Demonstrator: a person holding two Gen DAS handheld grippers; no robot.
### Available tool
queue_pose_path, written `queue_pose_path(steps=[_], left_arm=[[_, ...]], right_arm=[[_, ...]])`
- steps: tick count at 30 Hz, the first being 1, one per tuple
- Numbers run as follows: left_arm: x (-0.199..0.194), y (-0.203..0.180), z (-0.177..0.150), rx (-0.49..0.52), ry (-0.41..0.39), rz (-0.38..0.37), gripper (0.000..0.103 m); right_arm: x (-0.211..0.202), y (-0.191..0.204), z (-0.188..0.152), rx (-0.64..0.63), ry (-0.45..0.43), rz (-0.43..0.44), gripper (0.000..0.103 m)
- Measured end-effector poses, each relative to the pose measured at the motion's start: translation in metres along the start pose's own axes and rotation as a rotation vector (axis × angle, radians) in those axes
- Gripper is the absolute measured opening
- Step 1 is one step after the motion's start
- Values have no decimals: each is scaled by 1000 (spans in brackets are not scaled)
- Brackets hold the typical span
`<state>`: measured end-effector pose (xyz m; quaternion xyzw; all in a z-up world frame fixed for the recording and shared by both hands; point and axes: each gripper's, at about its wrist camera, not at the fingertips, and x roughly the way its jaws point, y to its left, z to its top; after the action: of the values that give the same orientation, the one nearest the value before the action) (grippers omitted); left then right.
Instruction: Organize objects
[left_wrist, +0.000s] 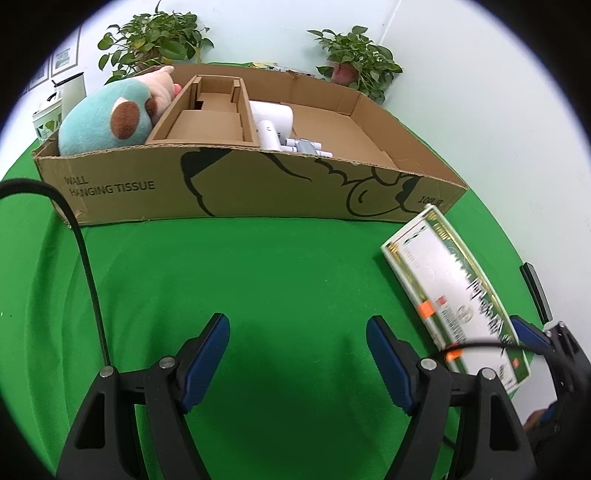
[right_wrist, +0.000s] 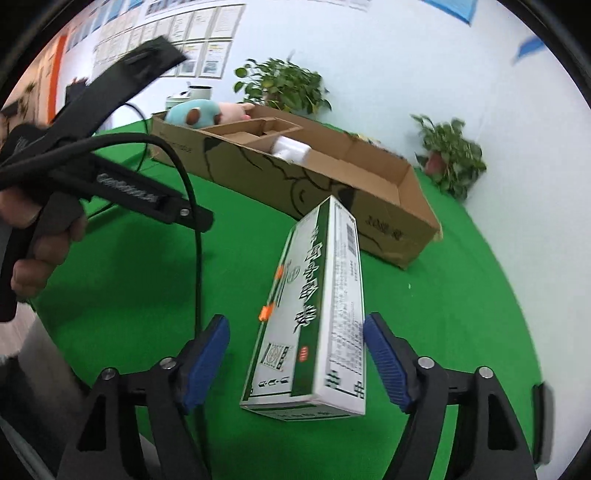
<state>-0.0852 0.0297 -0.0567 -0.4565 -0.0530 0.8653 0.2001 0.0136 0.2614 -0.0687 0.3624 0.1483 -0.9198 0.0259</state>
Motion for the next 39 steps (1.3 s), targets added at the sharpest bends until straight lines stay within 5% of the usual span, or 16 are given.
queue_pose_path(steps=[5,11,21,23,25,26,32,39], left_arm=[[5,-4,2,4,9,-11,76],[16,-8,9,-6,39,-56,76],[26,-12,15,-41,70,-148,76],[27,-13,15,-44,73,-151,76],[27,-13,15,-46,74,-155,76],[27,-12,14,-46,75,-157,76],[26,2,16,-108,100,-226,76],[33,6,19,-147,176,-353,76]], right_arm=[[9,-19,-13,99,57,40,76],[-6,-18,-17,120,2,67,93],[9,-19,-19,204,81,6,94],[12,-22,-21,238,103,21,90],[17,-23,-26,278,134,72,69],[17,-22,-27,286,144,85,66],[15,-12,-29,309,137,155,64],[18,-25,-26,465,133,333,64]])
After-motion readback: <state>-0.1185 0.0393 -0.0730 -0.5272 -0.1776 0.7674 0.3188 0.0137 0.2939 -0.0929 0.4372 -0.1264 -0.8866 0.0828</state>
